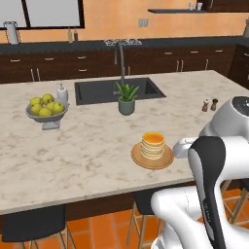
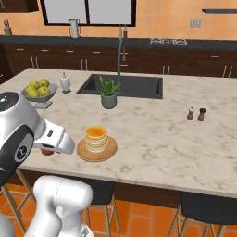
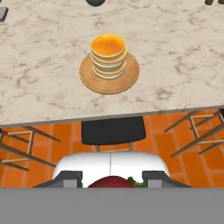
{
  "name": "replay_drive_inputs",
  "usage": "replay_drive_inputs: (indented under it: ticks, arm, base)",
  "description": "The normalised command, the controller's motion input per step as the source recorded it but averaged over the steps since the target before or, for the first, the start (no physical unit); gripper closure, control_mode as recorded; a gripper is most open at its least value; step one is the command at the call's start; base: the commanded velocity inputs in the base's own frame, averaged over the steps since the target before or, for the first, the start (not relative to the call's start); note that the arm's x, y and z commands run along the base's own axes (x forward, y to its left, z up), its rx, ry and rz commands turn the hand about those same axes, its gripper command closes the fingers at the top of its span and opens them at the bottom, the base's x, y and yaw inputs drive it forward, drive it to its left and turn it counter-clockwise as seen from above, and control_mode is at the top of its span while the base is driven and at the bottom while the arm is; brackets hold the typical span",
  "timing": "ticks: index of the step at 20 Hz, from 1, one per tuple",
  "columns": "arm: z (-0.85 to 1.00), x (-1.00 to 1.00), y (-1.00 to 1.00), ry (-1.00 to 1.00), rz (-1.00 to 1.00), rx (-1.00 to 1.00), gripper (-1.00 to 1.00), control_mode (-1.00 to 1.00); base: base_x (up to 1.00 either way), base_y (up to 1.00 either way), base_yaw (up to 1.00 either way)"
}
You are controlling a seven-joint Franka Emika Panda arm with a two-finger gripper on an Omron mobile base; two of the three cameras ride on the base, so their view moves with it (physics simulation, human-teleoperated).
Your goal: Take the strawberry from the fridge and place it on top of the pancake, located on the dining counter.
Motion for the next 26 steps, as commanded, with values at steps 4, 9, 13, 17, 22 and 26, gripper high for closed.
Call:
replay_drive_inputs:
  ticks: [4, 9, 13, 17, 22, 26]
  arm:
    - [0.00, 0.00, 0.00, 0.00, 0.00, 0.00, 1.00, 1.00]
    - [0.00, 0.00, 0.00, 0.00, 0.00, 0.00, 1.00, 1.00]
    - [0.02, 0.17, 0.00, 0.00, 0.01, 0.00, 1.00, -1.00]
    - [0.22, 0.94, 0.00, 0.01, 0.00, 0.00, 1.00, -1.00]
    - [0.08, 1.00, 0.00, 0.01, 0.00, 0.00, 1.00, -1.00]
    - [-0.14, 1.00, -0.01, 0.01, 0.01, 0.00, 1.00, -1.00]
  base:
    - [0.72, -0.09, 0.03]
    - [0.58, -0.05, 0.07]
    - [0.41, 0.00, 0.04]
    - [0.00, 0.00, 0.00]
    - [0.00, 0.00, 0.00]
    - [0.00, 0.00, 0.00]
